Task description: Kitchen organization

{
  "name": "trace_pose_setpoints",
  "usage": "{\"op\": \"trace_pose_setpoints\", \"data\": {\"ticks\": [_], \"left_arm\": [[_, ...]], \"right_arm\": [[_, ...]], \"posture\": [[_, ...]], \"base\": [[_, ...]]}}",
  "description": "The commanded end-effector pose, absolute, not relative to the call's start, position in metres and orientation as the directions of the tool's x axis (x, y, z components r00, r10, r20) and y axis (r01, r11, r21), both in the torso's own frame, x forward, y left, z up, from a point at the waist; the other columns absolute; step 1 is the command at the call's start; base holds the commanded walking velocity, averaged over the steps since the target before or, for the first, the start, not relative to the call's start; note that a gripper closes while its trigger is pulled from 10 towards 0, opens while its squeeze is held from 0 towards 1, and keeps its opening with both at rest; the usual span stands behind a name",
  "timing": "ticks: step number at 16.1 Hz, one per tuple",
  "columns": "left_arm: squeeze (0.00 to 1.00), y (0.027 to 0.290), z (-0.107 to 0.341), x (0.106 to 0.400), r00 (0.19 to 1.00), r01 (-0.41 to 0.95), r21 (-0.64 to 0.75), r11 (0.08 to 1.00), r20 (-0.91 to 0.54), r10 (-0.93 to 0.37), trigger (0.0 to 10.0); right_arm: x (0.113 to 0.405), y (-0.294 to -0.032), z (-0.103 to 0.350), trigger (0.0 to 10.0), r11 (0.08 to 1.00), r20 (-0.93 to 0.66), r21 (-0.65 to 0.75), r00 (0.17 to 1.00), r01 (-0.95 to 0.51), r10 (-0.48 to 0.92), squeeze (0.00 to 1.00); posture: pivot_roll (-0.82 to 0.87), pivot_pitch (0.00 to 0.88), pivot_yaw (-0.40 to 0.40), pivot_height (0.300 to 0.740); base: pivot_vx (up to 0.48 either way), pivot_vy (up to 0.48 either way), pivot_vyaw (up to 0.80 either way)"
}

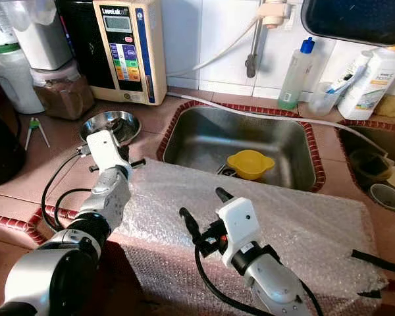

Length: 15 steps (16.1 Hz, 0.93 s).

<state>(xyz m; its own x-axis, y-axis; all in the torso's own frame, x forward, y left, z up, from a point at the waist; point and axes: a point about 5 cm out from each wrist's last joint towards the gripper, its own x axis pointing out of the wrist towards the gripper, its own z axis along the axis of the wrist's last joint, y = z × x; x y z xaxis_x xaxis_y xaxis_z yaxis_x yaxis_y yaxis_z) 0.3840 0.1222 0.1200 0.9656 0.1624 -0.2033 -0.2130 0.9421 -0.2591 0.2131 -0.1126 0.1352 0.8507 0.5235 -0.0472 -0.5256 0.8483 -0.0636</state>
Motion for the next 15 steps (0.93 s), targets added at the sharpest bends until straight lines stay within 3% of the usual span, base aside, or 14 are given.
{"op": "trace_pose_setpoints", "data": {"ticks": [1,8,11,15], "left_arm": [[0.00,0.123,0.114,0.382,0.959,-0.219,-0.255,0.942,-0.233,0.160,0.0],[0.00,0.131,0.117,0.381,0.977,-0.178,-0.237,0.955,-0.158,0.143,0.0],[0.00,0.125,0.134,0.379,0.998,0.049,-0.250,0.967,0.051,-0.038,0.0],[0.00,0.120,0.131,0.363,0.951,0.293,-0.188,0.937,0.161,-0.265,0.0]], "right_arm": [[0.215,-0.113,0.135,10.0,0.853,-0.049,-0.070,0.856,-0.517,0.514,0.00],[0.217,-0.112,0.134,10.0,0.853,-0.046,-0.069,0.855,-0.518,0.516,0.00],[0.221,-0.119,0.140,10.0,0.879,-0.002,-0.074,0.881,-0.471,0.472,0.00],[0.229,-0.124,0.149,10.0,0.893,0.048,-0.060,0.892,-0.446,0.449,0.00]], "posture": [[-0.06,0.014,0.043,0.740],[-0.05,0.013,0.041,0.740],[-0.03,0.013,0.038,0.740],[-0.01,0.012,0.026,0.740]], "base": [[0.000,0.000,0.00],[0.000,0.000,0.00],[0.000,0.000,0.00],[0.000,0.000,0.00]]}}
